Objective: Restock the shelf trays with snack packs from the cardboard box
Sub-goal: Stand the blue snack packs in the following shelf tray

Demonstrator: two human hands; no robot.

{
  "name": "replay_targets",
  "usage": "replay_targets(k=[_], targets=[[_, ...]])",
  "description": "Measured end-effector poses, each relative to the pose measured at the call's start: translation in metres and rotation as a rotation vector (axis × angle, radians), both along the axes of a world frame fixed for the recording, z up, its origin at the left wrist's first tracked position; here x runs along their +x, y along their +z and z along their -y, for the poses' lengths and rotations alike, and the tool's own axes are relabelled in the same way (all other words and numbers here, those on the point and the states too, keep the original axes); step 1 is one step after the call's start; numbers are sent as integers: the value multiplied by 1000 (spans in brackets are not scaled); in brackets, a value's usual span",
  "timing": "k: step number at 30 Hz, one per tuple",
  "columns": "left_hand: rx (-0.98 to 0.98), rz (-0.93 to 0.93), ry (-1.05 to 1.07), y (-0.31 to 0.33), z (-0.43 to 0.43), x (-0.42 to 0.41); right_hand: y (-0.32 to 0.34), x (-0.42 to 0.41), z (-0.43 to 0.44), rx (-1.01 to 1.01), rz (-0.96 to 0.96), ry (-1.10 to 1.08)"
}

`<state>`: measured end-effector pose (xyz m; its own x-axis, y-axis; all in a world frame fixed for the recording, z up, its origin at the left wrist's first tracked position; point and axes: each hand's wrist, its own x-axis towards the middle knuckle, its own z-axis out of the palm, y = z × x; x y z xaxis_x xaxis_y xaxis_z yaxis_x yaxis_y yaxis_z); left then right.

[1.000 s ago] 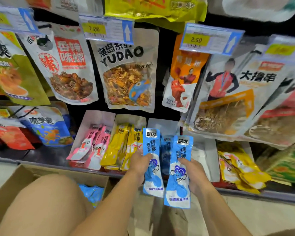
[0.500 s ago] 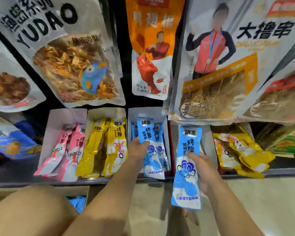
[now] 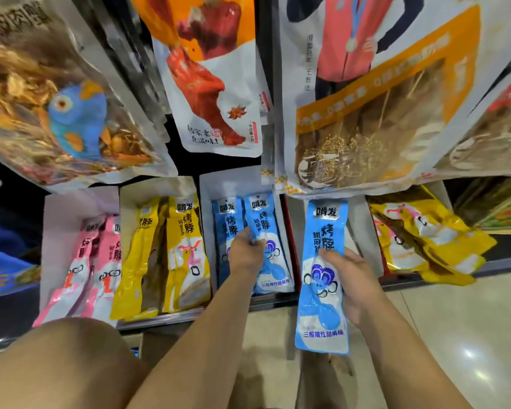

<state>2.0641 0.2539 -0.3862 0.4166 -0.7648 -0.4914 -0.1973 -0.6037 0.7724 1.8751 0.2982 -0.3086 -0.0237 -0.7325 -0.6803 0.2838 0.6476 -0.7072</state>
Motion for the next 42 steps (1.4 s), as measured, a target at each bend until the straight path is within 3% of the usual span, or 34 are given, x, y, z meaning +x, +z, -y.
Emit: replay_targets(k=[3, 8, 12, 17, 25, 33, 42], targets=[[-19, 159, -75, -3, 0, 1, -2, 1, 0, 9, 0, 1], [-83, 254, -111, 7, -6, 12, 0, 3, 3, -1, 10, 10], [-162, 274, -55, 25, -17, 31, 2, 13, 7, -16, 38, 10], [-299, 475, 13, 34, -36, 70, 0, 44, 15, 7, 107, 24], [-206, 318, -12, 34, -44, 106, -18, 108, 33, -86, 45, 212], [-173, 242, -17, 21, -38, 119, -46, 154, 58, -143, -105, 233], [-146, 139, 11, 22, -36, 118, -71, 179, 53, -222, -508, 463]])
